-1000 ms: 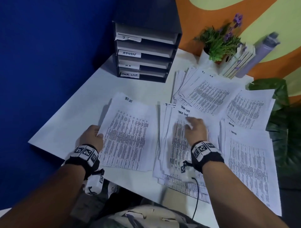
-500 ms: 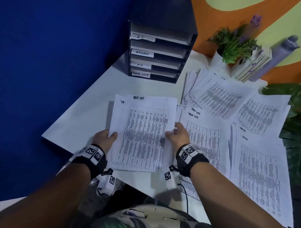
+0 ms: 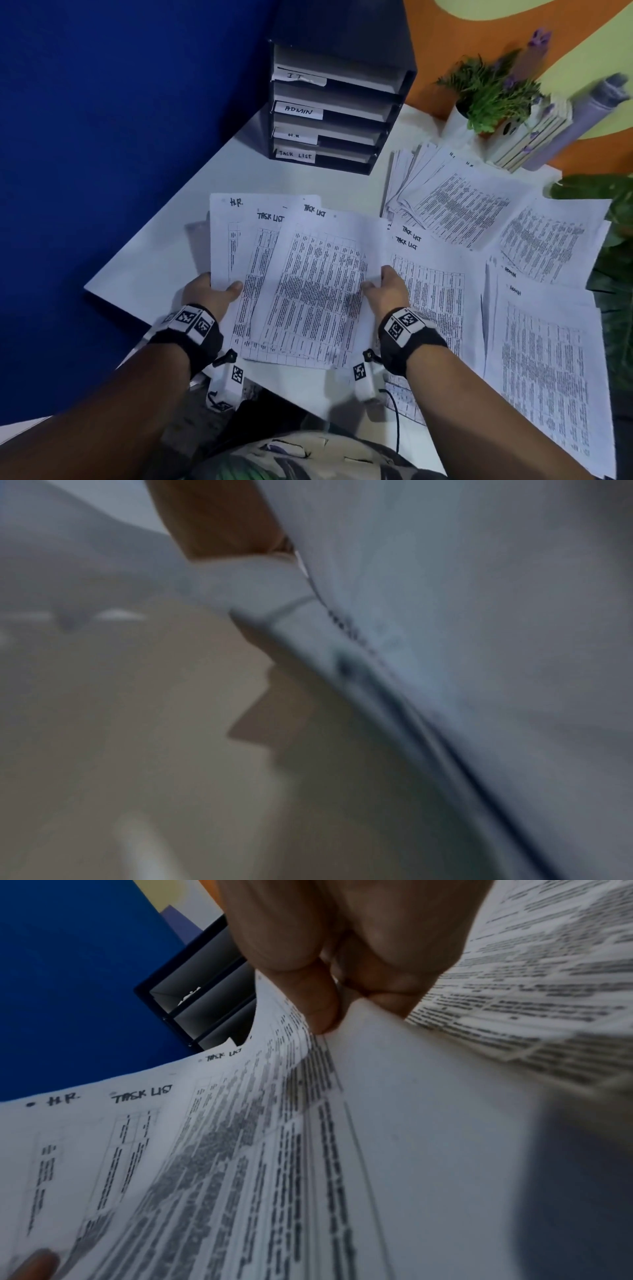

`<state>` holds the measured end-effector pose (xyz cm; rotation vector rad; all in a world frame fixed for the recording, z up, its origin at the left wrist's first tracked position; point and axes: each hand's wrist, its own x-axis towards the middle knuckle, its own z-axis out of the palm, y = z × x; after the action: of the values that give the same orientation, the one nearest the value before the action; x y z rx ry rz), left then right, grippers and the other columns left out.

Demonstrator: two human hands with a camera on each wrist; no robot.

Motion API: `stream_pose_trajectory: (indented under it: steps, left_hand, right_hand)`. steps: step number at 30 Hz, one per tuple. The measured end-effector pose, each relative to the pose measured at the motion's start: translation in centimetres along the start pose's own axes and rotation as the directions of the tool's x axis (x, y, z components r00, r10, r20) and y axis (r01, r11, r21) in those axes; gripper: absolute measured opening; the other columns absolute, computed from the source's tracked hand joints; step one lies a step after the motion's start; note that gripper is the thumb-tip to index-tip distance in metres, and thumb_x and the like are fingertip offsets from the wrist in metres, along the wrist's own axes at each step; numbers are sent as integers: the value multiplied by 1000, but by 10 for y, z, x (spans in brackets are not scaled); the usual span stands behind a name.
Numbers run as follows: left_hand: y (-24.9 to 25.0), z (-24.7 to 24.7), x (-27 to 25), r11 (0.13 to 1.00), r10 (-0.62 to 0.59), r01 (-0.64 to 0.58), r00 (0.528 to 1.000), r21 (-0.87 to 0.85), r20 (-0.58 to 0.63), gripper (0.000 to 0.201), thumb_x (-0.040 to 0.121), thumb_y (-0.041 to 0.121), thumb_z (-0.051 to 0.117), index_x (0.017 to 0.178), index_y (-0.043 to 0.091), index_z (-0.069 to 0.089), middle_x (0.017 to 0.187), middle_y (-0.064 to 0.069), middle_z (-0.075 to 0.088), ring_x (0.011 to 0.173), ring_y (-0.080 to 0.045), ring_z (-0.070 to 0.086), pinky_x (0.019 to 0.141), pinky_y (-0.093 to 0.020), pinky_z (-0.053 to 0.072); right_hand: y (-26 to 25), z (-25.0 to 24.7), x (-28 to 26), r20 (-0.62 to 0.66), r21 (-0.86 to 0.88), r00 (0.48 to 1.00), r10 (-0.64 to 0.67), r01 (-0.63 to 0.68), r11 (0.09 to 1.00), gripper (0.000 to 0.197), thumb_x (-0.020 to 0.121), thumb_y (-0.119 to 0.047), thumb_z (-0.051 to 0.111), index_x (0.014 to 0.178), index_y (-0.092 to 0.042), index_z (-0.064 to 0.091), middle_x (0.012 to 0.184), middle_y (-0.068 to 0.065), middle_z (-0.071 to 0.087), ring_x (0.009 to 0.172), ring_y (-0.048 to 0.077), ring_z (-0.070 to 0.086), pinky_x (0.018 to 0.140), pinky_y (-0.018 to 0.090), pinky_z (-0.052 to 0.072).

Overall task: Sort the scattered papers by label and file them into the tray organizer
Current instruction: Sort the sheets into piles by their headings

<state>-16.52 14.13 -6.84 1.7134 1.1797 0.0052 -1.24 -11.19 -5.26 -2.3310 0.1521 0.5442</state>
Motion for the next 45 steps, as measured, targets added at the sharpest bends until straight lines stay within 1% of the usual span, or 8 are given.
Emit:
stream_pose_trajectory:
  steps: [5, 17, 23, 29, 34, 38, 42, 45]
  left_hand:
    - [-4, 0, 2, 1000, 13, -14, 1000, -15, -12, 23, 80, 31, 76, 96, 19, 64, 93, -1, 69, 89, -26, 64, 86, -36, 50]
    - [6, 7, -11, 984, 79, -74, 997, -162, 23, 31, 78, 13, 79, 106, 17, 66, 87, 7, 68, 87, -19, 65, 85, -31, 48]
    - [13, 10, -20, 968, 188, -163, 974, -191, 123, 30, 83, 8, 73, 103, 27, 62, 92, 18, 66, 95, -15, 62, 89, -31, 45]
    - [19, 11, -24, 963, 199, -161, 965, -216, 169, 32, 80, 12, 77, 106, 28, 66, 100, 13, 72, 100, -12, 65, 92, -37, 48]
    - [29, 20, -28, 955, 237, -218, 969, -203, 75, 8, 93, 26, 62, 99, 23, 65, 89, 12, 70, 86, -14, 65, 71, -24, 47]
    - [42, 26, -29, 956, 276, -267, 959, -121, 67, 11, 95, 28, 57, 90, 20, 63, 82, 9, 66, 80, -18, 61, 75, -28, 46]
    - [57, 33, -37, 934, 358, -357, 933, -22, 47, 1, 92, 21, 62, 91, 20, 62, 84, 12, 63, 80, -13, 58, 72, -21, 41]
    - [68, 37, -42, 910, 409, -406, 912, 80, -23, 3, 94, 15, 59, 96, 13, 57, 85, 5, 54, 84, -16, 50, 71, -21, 40]
  right_hand:
    - [11, 0, -2, 43, 418, 999, 13, -30, 908, 43, 79, 24, 42, 66, -13, 59, 82, 2, 65, 82, 21, 59, 77, 32, 50]
    - [6, -4, -6, 116, 712, 989, -90, -20, 702, 38, 75, 31, 42, 63, -2, 57, 73, 9, 59, 65, 20, 58, 46, 23, 49]
    - [9, -9, -11, 142, 682, 973, -183, 37, 730, 38, 80, 18, 53, 60, -14, 55, 62, -3, 54, 65, 15, 50, 71, 30, 45]
    - [10, -15, -9, 147, 824, 979, -144, -40, 565, 50, 76, 24, 46, 50, -15, 64, 68, 6, 60, 58, 19, 58, 46, 25, 49]
    - [11, -20, -11, 101, 793, 992, -70, -38, 609, 46, 75, 30, 43, 55, -7, 61, 75, 9, 63, 59, 20, 63, 38, 24, 47]
    - [17, -31, -9, 44, 751, 999, -11, -26, 660, 35, 76, 31, 40, 66, 0, 55, 78, 13, 64, 60, 19, 65, 39, 23, 48]
    - [31, -46, -5, -65, 753, 997, 33, 27, 657, 46, 74, 30, 39, 57, -7, 61, 73, 11, 63, 68, 24, 60, 46, 25, 51]
    - [40, -63, -8, -210, 554, 978, -6, 124, 823, 36, 83, 18, 47, 68, -12, 58, 73, 2, 60, 69, 18, 56, 54, 20, 49]
